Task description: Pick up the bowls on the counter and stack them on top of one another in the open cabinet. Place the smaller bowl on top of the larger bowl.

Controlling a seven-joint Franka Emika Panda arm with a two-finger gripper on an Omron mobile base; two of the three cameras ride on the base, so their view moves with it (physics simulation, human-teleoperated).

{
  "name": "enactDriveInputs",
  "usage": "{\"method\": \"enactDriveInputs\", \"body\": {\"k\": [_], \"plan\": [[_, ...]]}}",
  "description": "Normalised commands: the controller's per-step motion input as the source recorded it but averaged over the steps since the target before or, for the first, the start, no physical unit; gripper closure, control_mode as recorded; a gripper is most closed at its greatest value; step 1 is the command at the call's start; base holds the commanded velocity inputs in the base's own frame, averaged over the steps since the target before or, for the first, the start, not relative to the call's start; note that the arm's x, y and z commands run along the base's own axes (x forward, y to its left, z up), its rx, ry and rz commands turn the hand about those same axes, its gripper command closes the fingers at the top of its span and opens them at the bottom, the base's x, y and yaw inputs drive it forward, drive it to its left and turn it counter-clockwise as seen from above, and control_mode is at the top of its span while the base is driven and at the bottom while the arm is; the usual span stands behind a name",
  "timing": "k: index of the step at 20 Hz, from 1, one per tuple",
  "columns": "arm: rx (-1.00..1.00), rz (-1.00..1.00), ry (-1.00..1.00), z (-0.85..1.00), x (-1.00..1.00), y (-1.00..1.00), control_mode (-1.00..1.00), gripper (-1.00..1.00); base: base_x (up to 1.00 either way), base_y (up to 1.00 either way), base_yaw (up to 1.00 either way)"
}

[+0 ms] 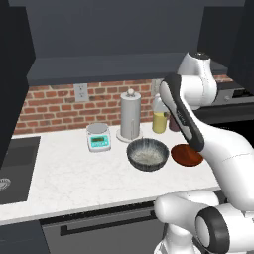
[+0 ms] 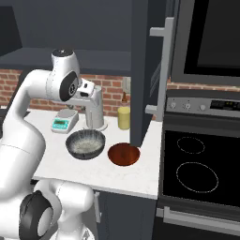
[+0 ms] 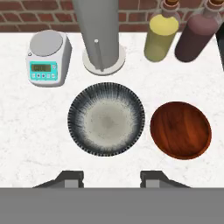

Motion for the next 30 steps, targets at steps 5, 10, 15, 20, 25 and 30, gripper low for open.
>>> {"method": "enactDriveInputs", "body": {"k": [5, 10, 15, 20, 25, 30], "plan": [[-0.02, -0.02, 0.03, -0.28, -0.06, -0.15, -1.0, -1.0, 0.0, 0.0, 0.0], [-0.03, -0.17, 0.1, -0.67, -0.35, -0.62, -1.0, -1.0, 0.0, 0.0, 0.0], [-0.02, -0.13, 0.05, -0.83, -0.23, -0.95, -1.0, -1.0, 0.0, 0.0, 0.0], [0.0, -0.07, 0.0, -0.52, 0.02, -1.0, -1.0, -1.0, 0.0, 0.0, 0.0], [0.03, 0.0, -0.03, -0.43, 0.29, -0.83, -1.0, -1.0, 0.0, 0.0, 0.0], [0.07, 0.0, 0.0, -0.47, 0.42, -0.38, -1.0, -1.0, 0.0, 0.0, 0.0]]}}
